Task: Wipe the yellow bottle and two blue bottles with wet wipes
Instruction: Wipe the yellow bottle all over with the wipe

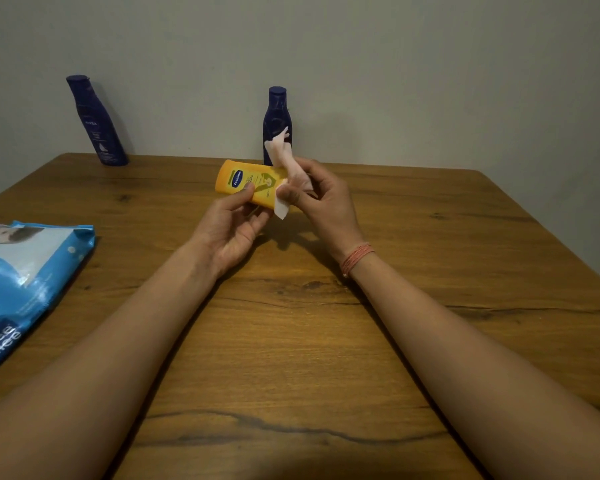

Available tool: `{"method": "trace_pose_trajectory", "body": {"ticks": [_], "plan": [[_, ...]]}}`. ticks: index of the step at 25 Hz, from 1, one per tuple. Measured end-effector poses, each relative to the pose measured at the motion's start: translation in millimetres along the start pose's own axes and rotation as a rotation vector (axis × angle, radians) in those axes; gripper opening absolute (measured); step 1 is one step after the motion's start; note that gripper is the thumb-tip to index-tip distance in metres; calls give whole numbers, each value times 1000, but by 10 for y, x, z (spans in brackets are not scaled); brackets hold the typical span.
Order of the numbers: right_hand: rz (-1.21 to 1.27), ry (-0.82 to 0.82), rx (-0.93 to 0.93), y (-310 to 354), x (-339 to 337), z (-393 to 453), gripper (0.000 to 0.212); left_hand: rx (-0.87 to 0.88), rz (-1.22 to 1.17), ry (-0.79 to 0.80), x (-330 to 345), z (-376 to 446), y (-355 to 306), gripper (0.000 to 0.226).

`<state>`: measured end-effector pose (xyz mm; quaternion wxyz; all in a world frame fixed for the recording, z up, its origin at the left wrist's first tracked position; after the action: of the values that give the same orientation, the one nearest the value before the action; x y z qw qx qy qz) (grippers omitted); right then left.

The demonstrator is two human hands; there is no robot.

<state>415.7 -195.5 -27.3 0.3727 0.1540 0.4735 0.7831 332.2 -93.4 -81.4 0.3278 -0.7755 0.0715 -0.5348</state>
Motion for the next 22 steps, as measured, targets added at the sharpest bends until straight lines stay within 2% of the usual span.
{"method": "trace_pose_trajectory", "body": {"ticks": [4,6,9,11,14,19,22], "plan": [[90,-127,22,-32,-146,13,16,-50,38,18,21,-27,42,43],[115,-158,42,-64,-184,5,18,-29,38,7,16,-23,35,44],[11,-6,51,-76,6,-17,33,45,-4,2,-13,0,-41,46],[-31,32,85,-121,58,-26,33,118,67,-4,-27,22,-112,43],[-46,1,185,-223,-40,-24,22,290,335,-15,0,12,-246,36],[105,189,266,-270,179,-79,27,528,955,113,243,-105,-255,37],[192,108,293,-275,80,-49,26,575,1166,160,348,-153,-194,41]]}}
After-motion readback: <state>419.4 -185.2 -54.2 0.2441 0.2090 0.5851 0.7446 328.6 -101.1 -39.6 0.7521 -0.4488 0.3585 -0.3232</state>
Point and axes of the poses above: each hand's wrist, its own z-axis towards the middle knuckle, its own x-axis out of the palm, y = z × x, the point moved 8 cm from there along z, towards the middle knuckle, and after that the axes turned 2 degrees about z, right-handed, at the moved point
